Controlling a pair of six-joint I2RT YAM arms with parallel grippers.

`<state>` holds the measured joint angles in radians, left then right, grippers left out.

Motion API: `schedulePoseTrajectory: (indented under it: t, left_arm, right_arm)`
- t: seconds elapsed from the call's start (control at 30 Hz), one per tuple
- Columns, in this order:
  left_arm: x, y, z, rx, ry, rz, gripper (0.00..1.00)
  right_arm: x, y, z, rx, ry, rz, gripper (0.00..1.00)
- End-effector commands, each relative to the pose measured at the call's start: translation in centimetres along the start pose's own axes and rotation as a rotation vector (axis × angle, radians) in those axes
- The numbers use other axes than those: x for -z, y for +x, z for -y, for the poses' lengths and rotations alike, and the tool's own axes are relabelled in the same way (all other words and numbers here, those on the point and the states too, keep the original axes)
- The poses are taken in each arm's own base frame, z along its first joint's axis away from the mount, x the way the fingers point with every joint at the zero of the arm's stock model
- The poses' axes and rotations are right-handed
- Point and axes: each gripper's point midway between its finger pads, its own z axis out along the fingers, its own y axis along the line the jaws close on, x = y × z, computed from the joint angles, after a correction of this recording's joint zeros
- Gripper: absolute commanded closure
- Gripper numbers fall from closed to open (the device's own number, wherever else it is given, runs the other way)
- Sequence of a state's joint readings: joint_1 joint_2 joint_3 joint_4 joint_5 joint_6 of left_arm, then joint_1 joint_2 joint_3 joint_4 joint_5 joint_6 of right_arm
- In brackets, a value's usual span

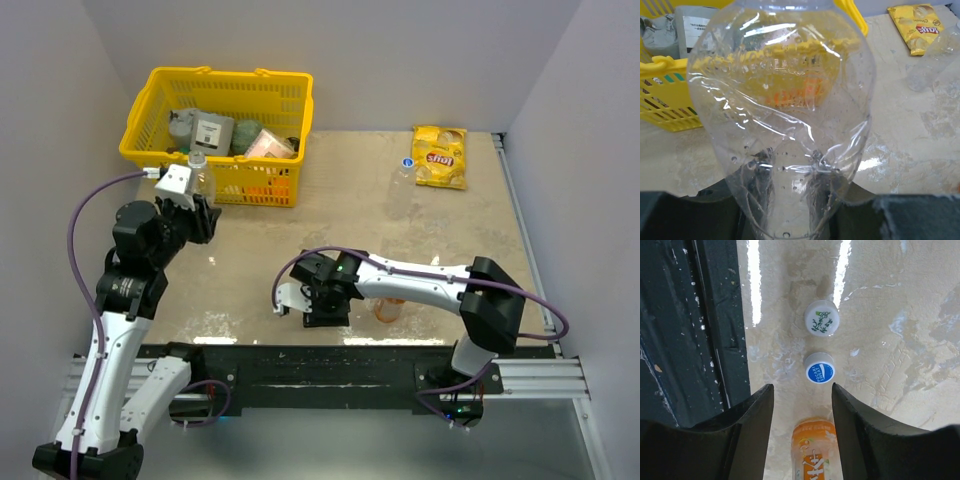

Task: Screw on the bottle caps

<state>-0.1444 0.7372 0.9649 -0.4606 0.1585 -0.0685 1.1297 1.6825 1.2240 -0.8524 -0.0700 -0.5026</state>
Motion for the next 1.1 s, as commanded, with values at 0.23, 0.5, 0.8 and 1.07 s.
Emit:
schedulePoseTrajectory:
  t: [0.23,0.5,0.8,1.07]
  left_arm:
    - [-0.7,-0.6,0.3,0.034,0.020,0.022,1.00]
    - [-1.2,-0.1,0.4,0.043,0.031,0.009,1.00]
    - [-1.6,0.6,0.2,0.049,0.029,-0.008,1.00]
    - [-2.1,0.8,0.3,0.055,0.036,-0.009,1.00]
  right_arm:
    - [-2.2,1.8,1.7,0.021,0.014,-0.010,0.43]
    - [-3.2,1.7,2.3,0.035,0.021,0.003,0.43]
    - [-4.2,2.1,2.4,0.042,0.013,-0.020,0.49]
    - [-4.3,2.9,2.1,0.037,0.008,-0.033,0.56]
